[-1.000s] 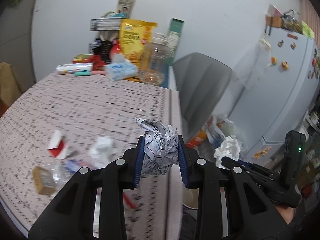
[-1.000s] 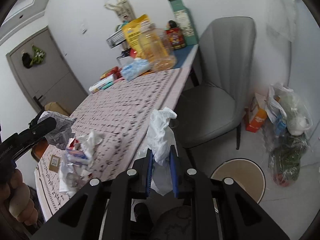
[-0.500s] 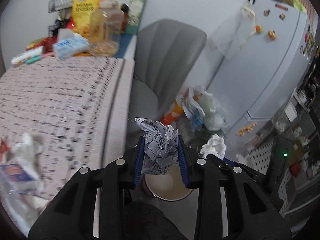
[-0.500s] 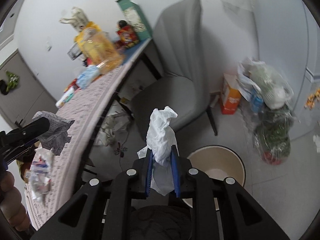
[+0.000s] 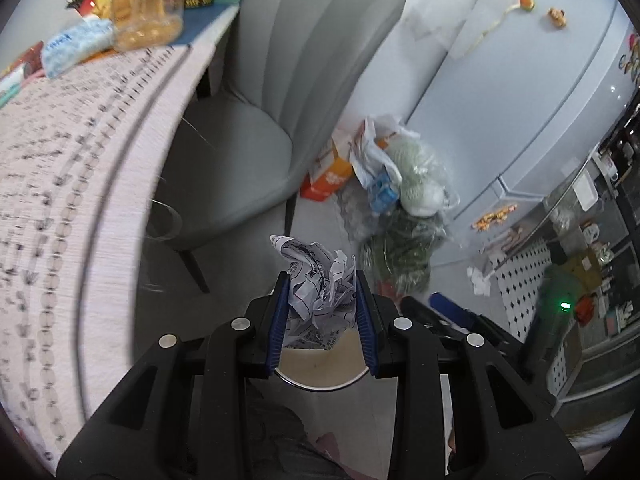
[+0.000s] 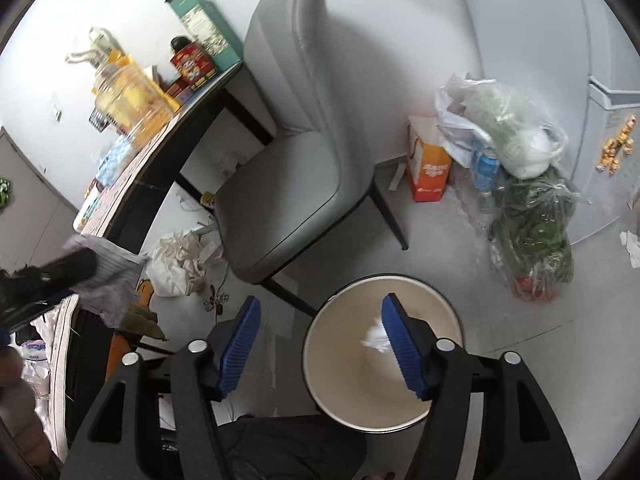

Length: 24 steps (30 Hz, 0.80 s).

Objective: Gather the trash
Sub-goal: 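Open both grippers to drop the foil ball and tissue into the bin, then move both tools back over the table trash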

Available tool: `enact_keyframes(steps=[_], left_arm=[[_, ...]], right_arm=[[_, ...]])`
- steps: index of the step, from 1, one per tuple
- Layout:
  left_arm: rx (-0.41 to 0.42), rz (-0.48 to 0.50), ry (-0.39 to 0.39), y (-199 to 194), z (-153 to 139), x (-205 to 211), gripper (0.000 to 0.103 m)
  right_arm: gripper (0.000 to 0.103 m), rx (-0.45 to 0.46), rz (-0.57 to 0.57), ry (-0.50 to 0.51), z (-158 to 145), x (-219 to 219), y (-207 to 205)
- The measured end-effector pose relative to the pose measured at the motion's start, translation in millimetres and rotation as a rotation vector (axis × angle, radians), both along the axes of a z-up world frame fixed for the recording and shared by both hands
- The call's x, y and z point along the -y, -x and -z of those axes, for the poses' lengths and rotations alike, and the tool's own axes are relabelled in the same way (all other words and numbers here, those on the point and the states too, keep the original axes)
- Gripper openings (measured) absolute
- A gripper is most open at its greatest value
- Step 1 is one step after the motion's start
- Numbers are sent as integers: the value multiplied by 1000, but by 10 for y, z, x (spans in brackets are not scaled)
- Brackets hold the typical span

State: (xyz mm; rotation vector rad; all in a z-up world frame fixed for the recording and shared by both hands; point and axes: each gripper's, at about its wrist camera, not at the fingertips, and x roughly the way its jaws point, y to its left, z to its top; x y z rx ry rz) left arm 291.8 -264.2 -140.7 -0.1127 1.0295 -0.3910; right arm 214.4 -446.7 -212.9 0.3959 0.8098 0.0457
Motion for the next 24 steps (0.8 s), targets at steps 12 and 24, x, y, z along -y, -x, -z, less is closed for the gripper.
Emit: enact_keyframes(steps=[12, 24], left_arm=[[-85, 61, 64, -91, 332, 549, 73], [34, 4, 78, 128, -179, 114, 95]], right_arm=[[68, 42, 133, 7, -235, 605, 472], [81, 81, 114, 29, -415, 390, 541]])
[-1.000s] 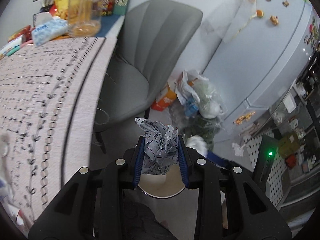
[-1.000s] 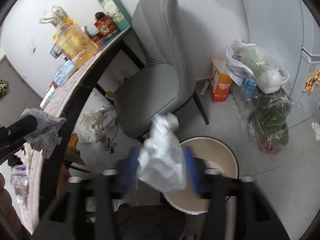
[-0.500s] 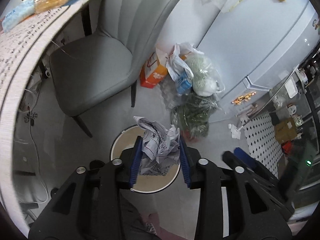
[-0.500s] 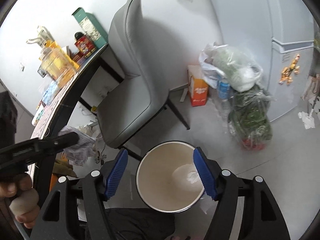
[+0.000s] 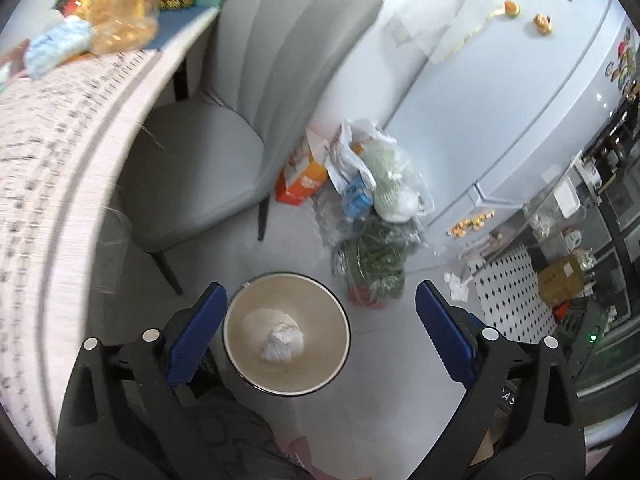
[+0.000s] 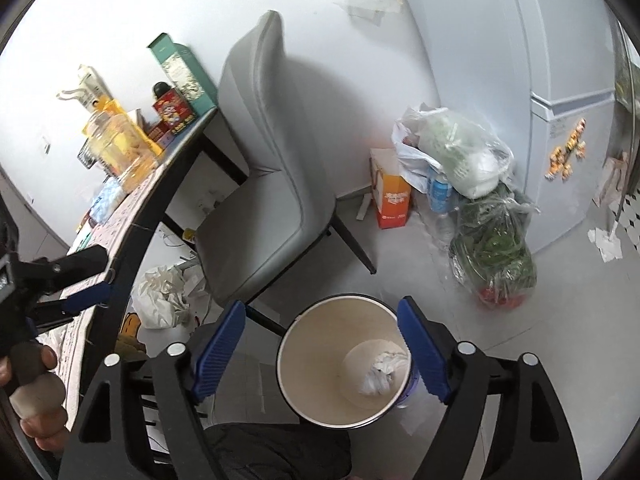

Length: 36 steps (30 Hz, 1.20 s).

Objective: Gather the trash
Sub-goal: 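Move both tools back over the table trash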

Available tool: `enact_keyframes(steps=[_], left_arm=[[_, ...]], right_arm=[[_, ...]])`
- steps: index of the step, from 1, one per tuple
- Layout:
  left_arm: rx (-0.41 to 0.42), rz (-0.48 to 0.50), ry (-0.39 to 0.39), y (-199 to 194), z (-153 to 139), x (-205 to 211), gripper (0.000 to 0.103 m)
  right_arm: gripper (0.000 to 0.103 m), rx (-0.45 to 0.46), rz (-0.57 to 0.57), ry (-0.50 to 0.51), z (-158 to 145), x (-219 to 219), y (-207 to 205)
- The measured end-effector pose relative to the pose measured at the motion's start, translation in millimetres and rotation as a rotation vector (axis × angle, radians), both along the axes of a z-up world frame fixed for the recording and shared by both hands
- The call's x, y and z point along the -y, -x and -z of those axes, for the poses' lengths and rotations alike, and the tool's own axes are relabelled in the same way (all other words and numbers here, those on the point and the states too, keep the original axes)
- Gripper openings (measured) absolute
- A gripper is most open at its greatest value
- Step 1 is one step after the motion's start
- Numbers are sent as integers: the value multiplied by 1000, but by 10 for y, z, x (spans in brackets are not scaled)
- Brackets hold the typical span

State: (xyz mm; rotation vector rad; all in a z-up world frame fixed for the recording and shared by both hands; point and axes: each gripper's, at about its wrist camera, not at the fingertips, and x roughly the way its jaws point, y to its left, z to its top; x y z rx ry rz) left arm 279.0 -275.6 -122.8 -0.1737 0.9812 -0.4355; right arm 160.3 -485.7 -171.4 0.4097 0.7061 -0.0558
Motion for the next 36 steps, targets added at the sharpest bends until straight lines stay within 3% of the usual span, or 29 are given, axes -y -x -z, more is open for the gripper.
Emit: enact_keyframes(steps=[4, 12, 17, 22, 26, 31, 36], left_arm=[[48, -58, 15, 106, -246, -287, 97], [177, -187, 0, 368, -744, -823, 97], [261, -312, -26, 562, -911, -1176, 97], [296, -364, -9, 735, -1017, -1505, 97], [351, -384, 24, 947, -1083, -1808, 97], [373, -398, 56, 1118, -1119, -2120, 97], [371, -448, 34, 1301, -1100, -2452, 97]], right_arm=[[96, 71, -5, 34, -230, -215, 62], [96, 133, -44, 113, -636, -670, 140], [96, 140, -37, 173, -828, -982, 146], [96, 143, -43, 197, -948, -1302, 159], [96, 178, -131, 220, -1024, -1647, 225], [96, 216, -284, 162, -1078, -2054, 302], [96, 235, -396, 191, -1130, -2473, 337]])
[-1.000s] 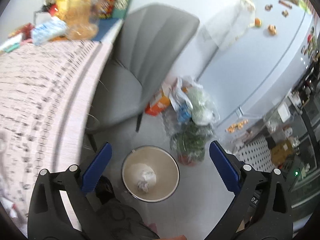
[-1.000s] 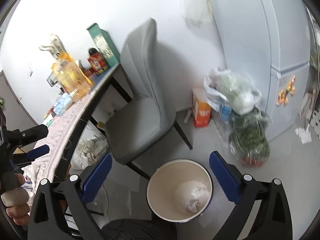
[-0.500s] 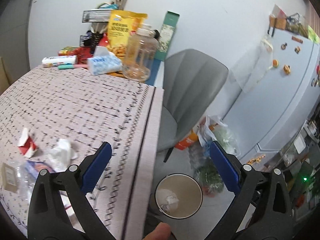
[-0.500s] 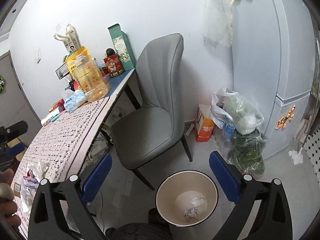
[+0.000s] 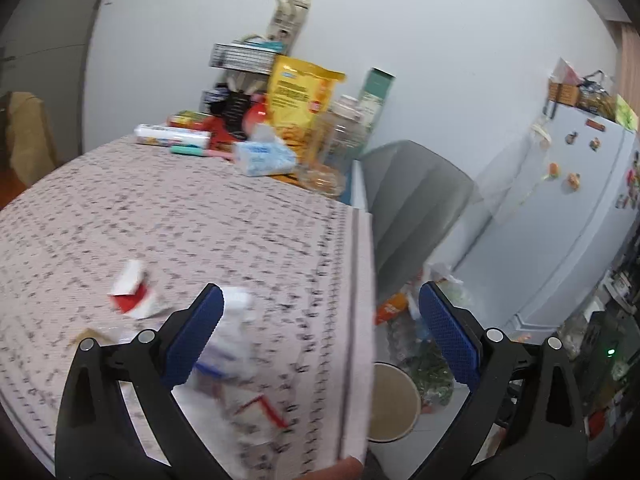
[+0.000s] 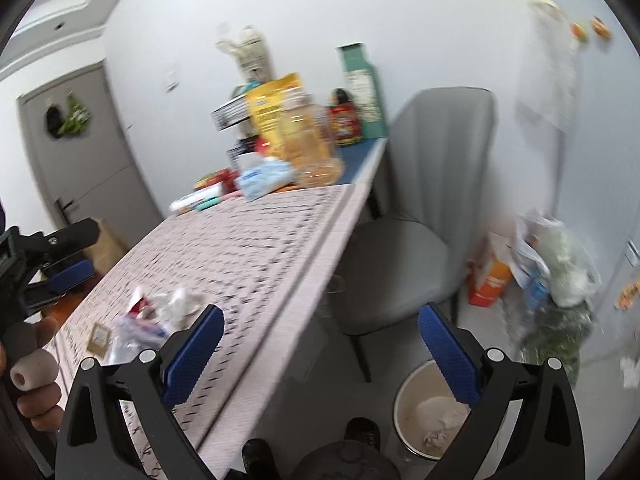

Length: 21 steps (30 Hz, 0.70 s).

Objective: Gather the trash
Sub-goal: 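Move both tools back over the table trash, then grasp the small brown box with the left gripper while the right gripper grasps the blue wrapper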

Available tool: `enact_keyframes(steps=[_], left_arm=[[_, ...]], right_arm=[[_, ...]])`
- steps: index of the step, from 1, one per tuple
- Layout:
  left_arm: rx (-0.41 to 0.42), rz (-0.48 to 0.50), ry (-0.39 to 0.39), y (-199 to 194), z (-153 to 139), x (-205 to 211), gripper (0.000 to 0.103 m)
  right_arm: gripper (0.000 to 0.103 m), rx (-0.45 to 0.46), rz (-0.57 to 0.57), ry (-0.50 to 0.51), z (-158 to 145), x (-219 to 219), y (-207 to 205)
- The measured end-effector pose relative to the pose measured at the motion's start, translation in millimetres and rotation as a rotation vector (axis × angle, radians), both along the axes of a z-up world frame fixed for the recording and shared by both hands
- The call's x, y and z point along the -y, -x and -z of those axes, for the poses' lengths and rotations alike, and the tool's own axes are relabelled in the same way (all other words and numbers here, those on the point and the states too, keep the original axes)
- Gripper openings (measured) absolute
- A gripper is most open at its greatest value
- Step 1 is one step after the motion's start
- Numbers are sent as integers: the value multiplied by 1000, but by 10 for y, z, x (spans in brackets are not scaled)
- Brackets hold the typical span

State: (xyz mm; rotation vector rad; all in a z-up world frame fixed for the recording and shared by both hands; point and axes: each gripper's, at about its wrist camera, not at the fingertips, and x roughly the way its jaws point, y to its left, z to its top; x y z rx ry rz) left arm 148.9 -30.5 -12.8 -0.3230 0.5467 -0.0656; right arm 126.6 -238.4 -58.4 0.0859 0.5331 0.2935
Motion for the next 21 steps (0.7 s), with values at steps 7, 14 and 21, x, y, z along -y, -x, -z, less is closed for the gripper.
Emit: enact_keyframes(steps=[7, 14, 21], left_arm=[[12, -44, 49, 294, 94, -462, 96], [-18, -103, 75, 525, 254, -846, 85], [-56, -167, 87, 676, 444, -1135, 83]], right_arm=[[96, -5, -143, 33, -36, -522, 68], [91, -22, -272, 67, -17, -945, 158], [82, -59, -362, 108, 52, -1272, 164]])
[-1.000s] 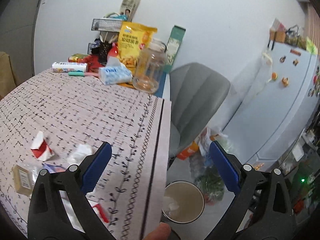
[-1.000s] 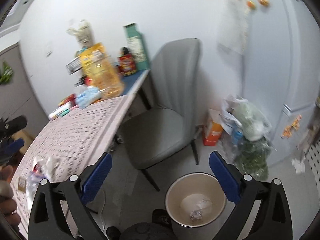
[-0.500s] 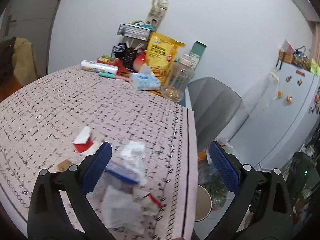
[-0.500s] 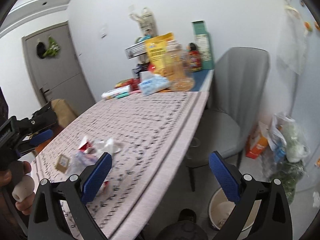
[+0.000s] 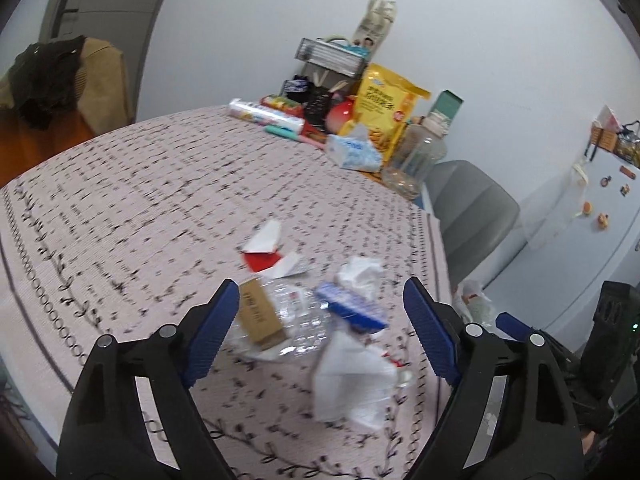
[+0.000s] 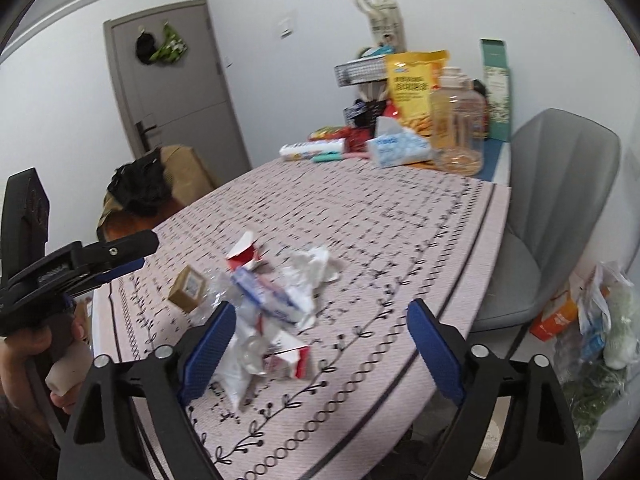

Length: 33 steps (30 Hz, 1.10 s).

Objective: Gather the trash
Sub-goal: 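Grasp the small brown box with the left gripper while the right gripper grasps the blue wrapper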

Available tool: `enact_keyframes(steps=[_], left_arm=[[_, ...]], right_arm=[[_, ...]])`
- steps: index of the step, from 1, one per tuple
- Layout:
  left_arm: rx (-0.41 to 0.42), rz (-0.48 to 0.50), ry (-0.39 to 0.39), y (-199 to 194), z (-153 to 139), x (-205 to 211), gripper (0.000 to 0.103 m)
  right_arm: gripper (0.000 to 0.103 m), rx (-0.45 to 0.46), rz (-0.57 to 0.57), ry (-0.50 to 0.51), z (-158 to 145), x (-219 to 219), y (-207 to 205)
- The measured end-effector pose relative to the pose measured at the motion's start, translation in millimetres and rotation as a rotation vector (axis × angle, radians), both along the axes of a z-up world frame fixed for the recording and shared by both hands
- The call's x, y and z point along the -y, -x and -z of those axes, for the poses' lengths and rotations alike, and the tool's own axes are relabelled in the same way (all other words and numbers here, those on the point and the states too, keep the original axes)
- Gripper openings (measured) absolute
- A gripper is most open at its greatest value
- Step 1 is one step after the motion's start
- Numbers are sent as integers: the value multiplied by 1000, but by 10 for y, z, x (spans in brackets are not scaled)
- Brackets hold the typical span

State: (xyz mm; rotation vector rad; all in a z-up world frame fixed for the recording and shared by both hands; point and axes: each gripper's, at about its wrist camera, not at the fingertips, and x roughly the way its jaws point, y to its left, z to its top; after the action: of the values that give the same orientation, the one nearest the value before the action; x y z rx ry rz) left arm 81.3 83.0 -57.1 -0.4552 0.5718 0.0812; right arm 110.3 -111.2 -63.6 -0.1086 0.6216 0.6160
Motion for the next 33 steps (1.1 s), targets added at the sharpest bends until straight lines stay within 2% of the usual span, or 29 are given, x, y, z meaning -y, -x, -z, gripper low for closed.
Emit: enact_keyframes(steps=[6, 10, 18, 21, 25, 33], left_arm=[[-54, -49, 49, 17, 266, -261, 80], [-83, -62, 99, -38, 422, -358, 74], [-106, -52, 126, -157, 539, -357, 66], [-129, -45, 138, -260, 591, -339, 56], [-164, -44, 145, -339, 641, -313, 28], [-116, -67, 129, -189, 472, -393, 28]], right_arm=[[78, -23, -43, 17, 58, -162, -23], [76, -40, -61, 32, 104, -220, -38], [70, -69, -75, 48, 167, -312, -131], [66, -80, -95, 70, 193, -406, -187], [63, -93, -122, 100, 240, -549, -271], [55, -114, -178, 164, 347, -844, -397]])
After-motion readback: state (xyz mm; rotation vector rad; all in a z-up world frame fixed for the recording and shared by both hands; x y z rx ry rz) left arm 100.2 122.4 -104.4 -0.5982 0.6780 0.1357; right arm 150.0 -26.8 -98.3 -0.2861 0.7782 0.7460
